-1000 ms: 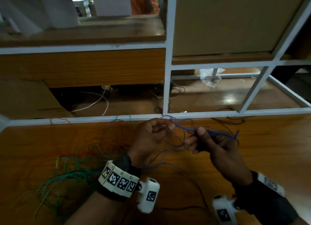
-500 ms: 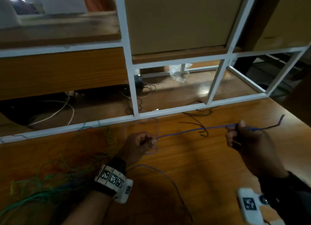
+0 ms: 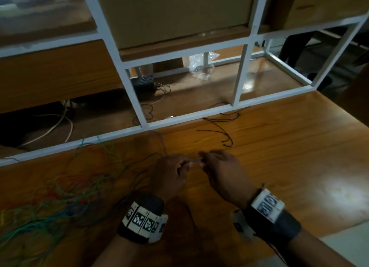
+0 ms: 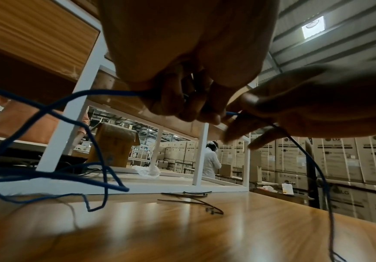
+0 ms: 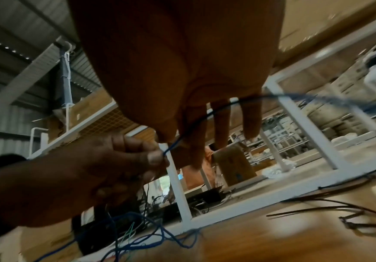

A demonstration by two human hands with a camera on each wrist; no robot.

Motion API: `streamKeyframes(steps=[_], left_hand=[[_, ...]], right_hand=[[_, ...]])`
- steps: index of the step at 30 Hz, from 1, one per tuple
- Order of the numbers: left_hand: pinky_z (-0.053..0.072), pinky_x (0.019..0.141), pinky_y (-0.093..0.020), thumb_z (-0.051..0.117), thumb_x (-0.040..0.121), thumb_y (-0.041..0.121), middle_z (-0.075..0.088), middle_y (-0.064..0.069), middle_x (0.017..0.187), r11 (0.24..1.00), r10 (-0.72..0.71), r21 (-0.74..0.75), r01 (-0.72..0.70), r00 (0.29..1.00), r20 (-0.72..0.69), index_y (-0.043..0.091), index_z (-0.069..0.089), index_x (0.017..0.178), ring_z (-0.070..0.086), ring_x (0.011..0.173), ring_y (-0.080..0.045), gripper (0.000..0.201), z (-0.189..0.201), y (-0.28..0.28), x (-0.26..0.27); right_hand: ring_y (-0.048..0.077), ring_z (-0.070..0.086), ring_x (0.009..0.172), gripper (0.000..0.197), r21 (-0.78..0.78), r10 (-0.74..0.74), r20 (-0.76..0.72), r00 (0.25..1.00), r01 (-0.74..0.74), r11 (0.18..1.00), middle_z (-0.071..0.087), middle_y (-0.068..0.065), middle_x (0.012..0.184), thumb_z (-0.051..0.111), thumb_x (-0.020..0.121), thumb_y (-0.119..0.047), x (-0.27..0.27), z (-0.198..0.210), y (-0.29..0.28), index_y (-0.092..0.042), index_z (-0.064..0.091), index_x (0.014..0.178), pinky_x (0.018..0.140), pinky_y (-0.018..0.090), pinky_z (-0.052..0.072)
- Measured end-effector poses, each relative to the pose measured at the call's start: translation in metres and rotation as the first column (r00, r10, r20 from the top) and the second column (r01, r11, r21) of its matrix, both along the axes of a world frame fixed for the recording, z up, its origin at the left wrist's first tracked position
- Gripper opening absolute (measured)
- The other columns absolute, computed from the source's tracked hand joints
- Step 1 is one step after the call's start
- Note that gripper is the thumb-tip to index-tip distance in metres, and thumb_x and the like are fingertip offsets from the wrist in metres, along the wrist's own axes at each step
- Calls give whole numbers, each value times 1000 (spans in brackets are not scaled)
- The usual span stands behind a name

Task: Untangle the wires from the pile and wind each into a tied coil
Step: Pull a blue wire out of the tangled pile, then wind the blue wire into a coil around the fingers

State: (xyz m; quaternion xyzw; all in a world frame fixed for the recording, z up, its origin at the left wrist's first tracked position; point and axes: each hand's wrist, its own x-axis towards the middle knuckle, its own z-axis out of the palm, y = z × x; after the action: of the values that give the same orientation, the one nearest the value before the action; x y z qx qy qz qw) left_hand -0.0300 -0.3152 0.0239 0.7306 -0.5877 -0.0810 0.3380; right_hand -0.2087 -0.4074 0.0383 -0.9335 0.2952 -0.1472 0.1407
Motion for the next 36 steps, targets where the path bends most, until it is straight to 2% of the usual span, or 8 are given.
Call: streamKeyframes(steps=[4,8,11,14,19,26,32,36], left_hand=[[47,69,-23,43,98,56,72,0,91,995,-94,-36,97,993,69,23,71,101,57,81,-6,43,5,6,9],[44,73,-18,52,93,54,69,4,93,995,52,75,-62,990,127,31,71,99,58,91,-6,30,1,38,46],[42,78,-17,72,90,22,69,7,107,989,69,134,-66,998,-16,35,72,109,61,98,-6,24,-1,49,60],[43,76,-12,58,91,37,72,0,105,999,-8,46,2,993,121,15,76,104,60,90,-2,31,11,38,56],[53,68,-31,48,95,40,65,9,89,992,-120,45,116,989,85,25,74,101,60,77,-10,31,4,11,29],[49,66,-21,54,92,47,65,20,87,992,-127,-1,128,987,-98,34,71,94,60,78,0,22,0,0,19],[43,55,-17,57,93,43,65,22,69,982,-134,91,163,954,-270,31,68,89,62,61,-2,17,-18,25,33],[39,64,-9,42,93,58,67,6,81,986,-88,135,98,993,-78,18,72,94,55,72,-1,50,-38,42,50]], right_hand=[[14,59,57,23,24,108,139,984,-113,993,66,-8,74,57,93,-16,-27,18,-45,-32,67,106,49,34,50],[11,61,62,14,214,-33,402,915,-59,975,64,-9,73,55,97,-26,-105,67,-112,-34,66,94,59,28,51],[10,63,67,23,197,-79,193,978,40,980,65,-9,70,61,97,-12,-140,65,-142,-33,66,89,58,31,49],[20,67,85,39,79,-162,-98,982,170,982,73,-1,89,68,85,5,-142,30,-138,-30,67,101,66,44,55],[36,46,137,54,-217,-109,-84,990,89,972,57,6,144,62,95,-46,-74,21,-68,-20,55,142,105,57,47],[30,59,97,28,-188,87,-22,996,-90,978,71,-3,85,58,76,-13,-1,3,-12,-23,72,98,80,41,47],[33,57,101,35,-379,61,1,998,-56,924,73,-6,85,71,67,4,-79,31,-69,-21,74,91,82,46,43],[38,53,106,46,-309,-172,-156,973,118,944,74,-2,88,81,58,9,-151,36,-125,-19,73,94,83,52,44]])
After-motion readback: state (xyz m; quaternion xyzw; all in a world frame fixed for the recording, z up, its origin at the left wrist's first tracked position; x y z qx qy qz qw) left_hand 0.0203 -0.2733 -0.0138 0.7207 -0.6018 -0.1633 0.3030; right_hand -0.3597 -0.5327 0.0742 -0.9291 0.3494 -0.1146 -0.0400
